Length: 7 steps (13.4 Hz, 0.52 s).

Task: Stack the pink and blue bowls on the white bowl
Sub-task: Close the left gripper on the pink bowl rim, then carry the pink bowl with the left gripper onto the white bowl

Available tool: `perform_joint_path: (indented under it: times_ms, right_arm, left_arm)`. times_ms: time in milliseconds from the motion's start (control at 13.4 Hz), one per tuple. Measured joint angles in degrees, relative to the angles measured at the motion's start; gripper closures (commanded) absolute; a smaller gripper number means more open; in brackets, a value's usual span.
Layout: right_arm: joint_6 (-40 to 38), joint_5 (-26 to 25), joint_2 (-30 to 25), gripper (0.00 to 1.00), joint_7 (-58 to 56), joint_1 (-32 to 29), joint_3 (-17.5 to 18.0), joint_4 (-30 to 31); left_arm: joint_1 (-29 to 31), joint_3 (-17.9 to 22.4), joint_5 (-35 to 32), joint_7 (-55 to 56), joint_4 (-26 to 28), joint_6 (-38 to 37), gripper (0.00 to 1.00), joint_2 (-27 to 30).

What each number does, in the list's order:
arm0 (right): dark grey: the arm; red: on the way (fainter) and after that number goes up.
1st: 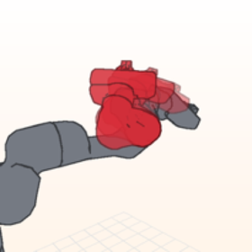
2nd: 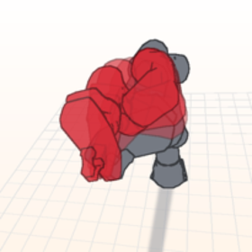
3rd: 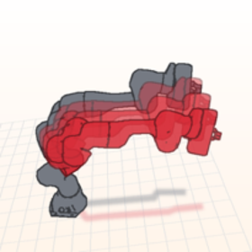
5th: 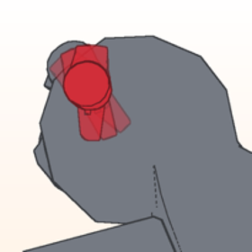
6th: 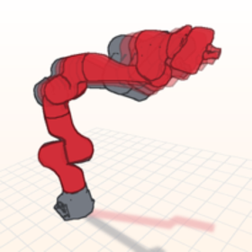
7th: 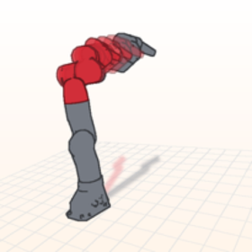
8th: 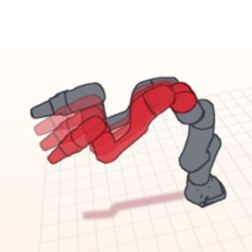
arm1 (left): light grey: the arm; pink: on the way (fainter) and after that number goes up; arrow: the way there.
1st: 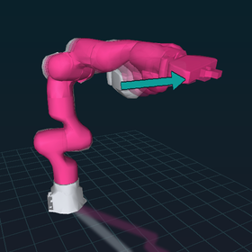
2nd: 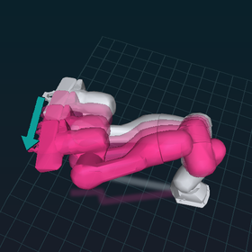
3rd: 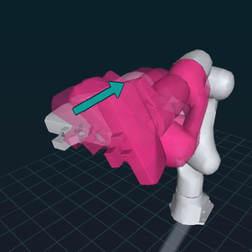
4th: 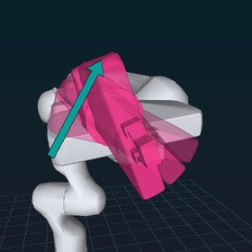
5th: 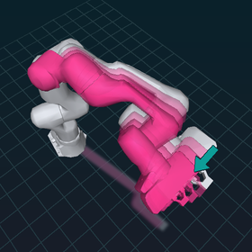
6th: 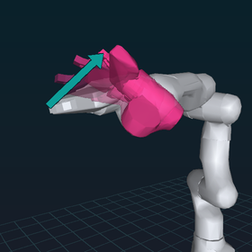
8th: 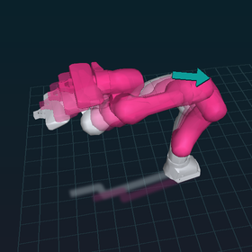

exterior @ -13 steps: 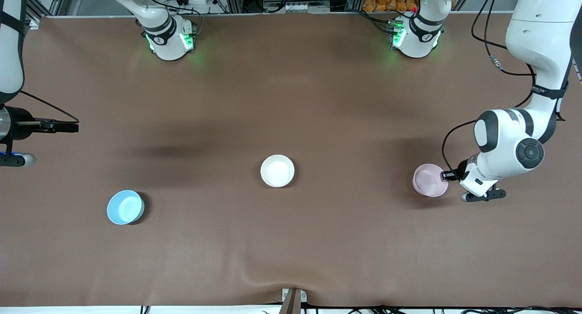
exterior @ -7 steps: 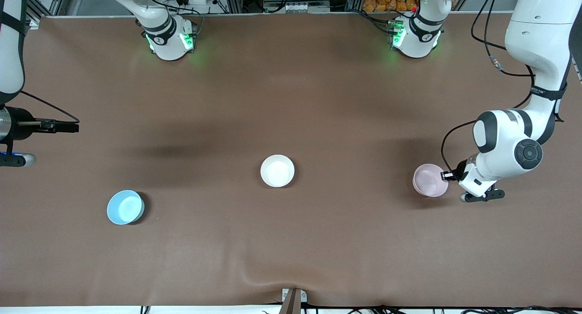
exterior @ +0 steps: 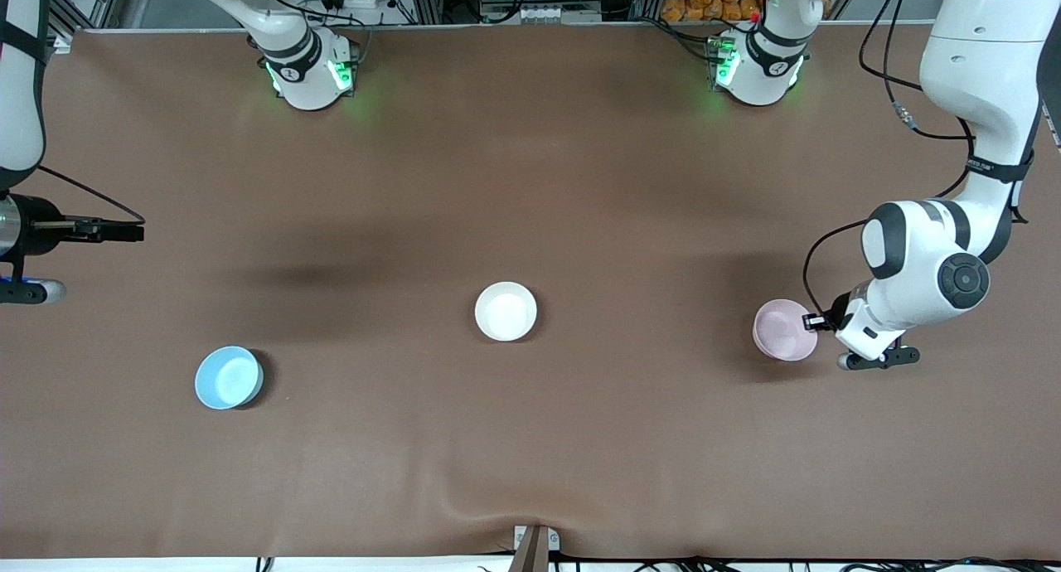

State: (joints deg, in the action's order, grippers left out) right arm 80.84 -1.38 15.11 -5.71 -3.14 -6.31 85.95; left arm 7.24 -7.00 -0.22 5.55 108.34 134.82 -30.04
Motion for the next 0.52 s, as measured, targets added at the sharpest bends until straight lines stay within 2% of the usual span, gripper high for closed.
perform_joint_path:
  times_ms: [524]
  right_arm:
    - [0.0,0.0,0.3,0.00,0.0,0.0,0.0,0.0]
  left_arm:
    - [0.1,-4.5,2.8,0.3,-0.6,-3.4,1.00,3.4]
